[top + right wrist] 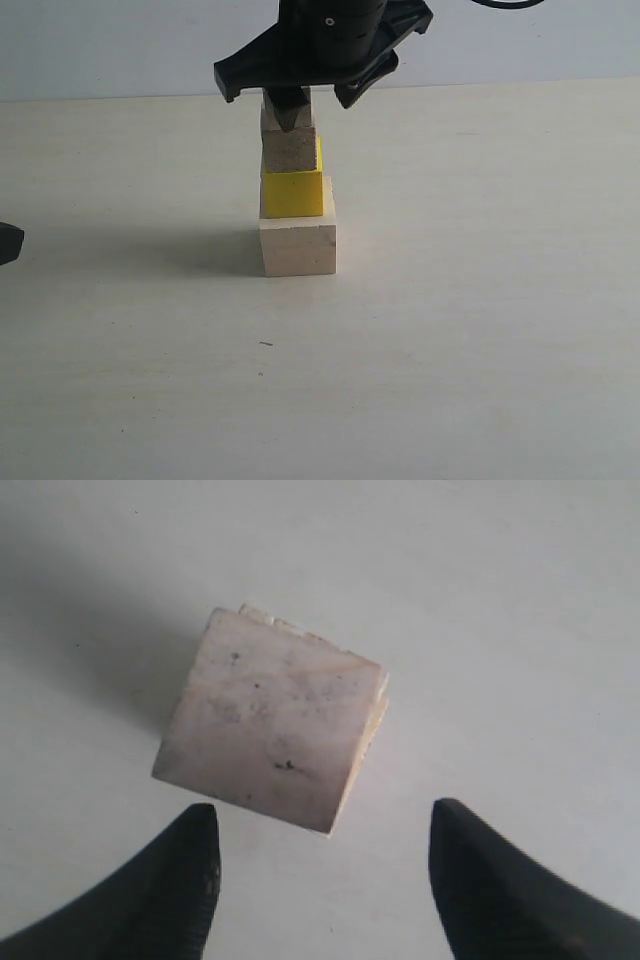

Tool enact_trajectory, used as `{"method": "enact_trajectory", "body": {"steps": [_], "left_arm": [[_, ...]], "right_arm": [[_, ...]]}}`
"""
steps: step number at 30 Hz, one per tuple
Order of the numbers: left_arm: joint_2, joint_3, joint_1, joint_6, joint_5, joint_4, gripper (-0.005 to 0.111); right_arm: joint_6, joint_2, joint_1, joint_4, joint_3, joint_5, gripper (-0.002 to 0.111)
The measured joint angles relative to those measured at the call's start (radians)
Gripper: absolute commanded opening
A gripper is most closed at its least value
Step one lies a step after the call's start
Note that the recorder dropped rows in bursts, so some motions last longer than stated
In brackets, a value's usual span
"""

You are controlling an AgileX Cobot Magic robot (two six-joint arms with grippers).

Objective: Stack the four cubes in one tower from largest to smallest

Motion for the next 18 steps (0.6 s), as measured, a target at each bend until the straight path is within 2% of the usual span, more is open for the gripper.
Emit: {"method": "enact_trajectory", "body": {"steps": [18], "left_arm": [[0.0, 0.0, 0.0, 0.0, 0.0, 0.0, 0.0]], "right_arm": [[-0.004, 0.0, 0.0, 0.008, 0.0, -0.022, 0.058]]}}
